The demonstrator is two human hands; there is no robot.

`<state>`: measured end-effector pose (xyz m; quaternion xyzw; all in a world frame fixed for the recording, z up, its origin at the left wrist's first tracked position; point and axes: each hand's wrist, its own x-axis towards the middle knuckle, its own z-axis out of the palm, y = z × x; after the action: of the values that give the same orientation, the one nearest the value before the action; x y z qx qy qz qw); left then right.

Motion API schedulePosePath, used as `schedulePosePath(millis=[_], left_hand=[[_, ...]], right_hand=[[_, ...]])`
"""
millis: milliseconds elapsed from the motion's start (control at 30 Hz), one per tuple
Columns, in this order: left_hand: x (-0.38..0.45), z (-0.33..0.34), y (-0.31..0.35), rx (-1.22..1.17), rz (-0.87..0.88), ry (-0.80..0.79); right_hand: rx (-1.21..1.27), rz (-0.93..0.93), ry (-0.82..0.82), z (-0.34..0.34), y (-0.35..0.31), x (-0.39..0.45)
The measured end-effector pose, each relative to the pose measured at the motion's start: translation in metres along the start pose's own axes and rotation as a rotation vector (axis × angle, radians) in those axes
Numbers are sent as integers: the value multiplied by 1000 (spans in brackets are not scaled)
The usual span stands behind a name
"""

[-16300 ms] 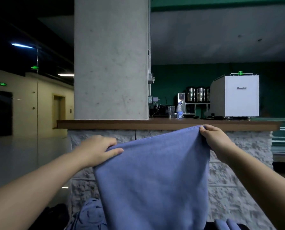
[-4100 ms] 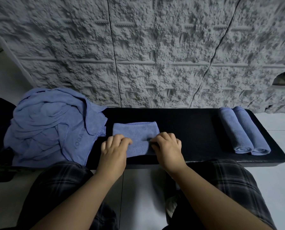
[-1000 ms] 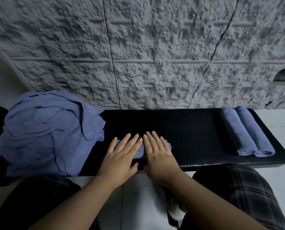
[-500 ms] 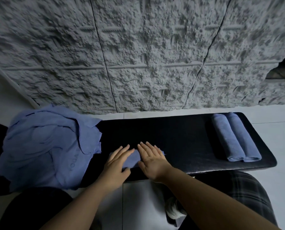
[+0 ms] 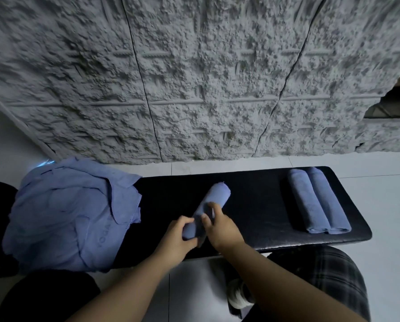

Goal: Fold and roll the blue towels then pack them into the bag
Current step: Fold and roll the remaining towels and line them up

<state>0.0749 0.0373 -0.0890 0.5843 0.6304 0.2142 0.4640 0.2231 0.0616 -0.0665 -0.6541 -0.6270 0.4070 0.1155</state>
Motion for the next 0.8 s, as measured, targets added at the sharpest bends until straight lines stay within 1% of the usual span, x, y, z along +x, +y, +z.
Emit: schedulePosePath(millis=[67, 167, 267, 333, 500, 600, 667, 800], left_hand=[[7, 14, 9, 40, 22, -89], [20, 24, 24, 133, 81, -218], [32, 31, 38, 192, 163, -356], [37, 38, 44, 261, 184, -407], [52, 42, 46, 451, 121, -379], [58, 32, 45, 545, 109, -382], [60, 29, 48, 545, 93, -408], [61, 23, 51, 470, 52, -440]], right_hand=[[58, 106, -27, -4, -4, 0], [87, 217, 7, -20, 5, 3], [63, 283, 73, -40, 22, 5], [20, 297, 101, -51, 32, 4], [-87, 352, 110, -75, 51, 4], [-86, 374, 120, -83, 57, 4], [-108, 372, 147, -88, 61, 5], [-202, 369, 216, -105, 71, 11]])
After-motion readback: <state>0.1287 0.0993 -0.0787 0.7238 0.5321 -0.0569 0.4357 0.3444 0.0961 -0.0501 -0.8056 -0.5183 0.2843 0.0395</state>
